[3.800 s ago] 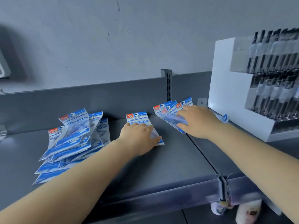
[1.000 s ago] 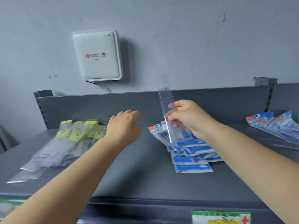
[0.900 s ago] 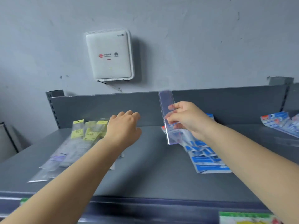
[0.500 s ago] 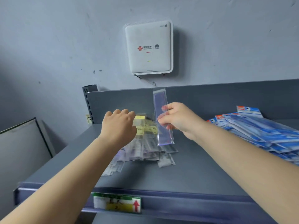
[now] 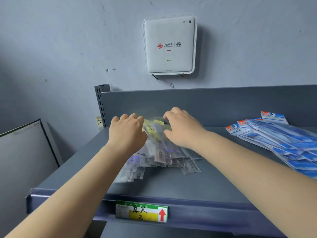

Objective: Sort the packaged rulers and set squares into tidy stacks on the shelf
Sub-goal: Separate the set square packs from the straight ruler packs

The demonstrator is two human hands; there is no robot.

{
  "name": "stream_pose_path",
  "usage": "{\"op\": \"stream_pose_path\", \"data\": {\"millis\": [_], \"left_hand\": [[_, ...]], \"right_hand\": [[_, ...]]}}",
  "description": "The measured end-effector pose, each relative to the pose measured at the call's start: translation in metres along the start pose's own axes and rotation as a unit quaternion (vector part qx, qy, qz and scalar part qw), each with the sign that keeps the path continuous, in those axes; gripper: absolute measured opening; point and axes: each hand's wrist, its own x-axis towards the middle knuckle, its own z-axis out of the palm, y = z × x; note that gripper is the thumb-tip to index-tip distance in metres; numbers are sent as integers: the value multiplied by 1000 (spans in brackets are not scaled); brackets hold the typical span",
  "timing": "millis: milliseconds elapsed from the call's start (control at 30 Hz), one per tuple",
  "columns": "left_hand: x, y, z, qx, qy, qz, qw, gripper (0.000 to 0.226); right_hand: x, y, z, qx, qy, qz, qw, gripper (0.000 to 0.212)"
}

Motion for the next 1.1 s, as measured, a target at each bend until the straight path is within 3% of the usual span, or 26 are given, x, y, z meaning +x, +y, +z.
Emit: {"op": "stream_pose_path", "data": {"millis": [133, 333, 900, 1100], "left_hand": [[8, 28, -6, 5, 16, 28, 999, 30], [15, 87, -24, 6, 27, 63, 998, 28], [14, 368, -86, -31, 57, 129, 989, 28], [16, 464, -91, -41, 18, 166, 985, 29]], "right_hand": [[-13, 26, -16, -149, 43, -55, 986, 30], [-45, 79, -36, -238, 50, -62, 968, 31], [-188, 303, -125, -255, 49, -31, 965, 35], [-240, 397, -149, -247, 36, 15, 968, 39]]}}
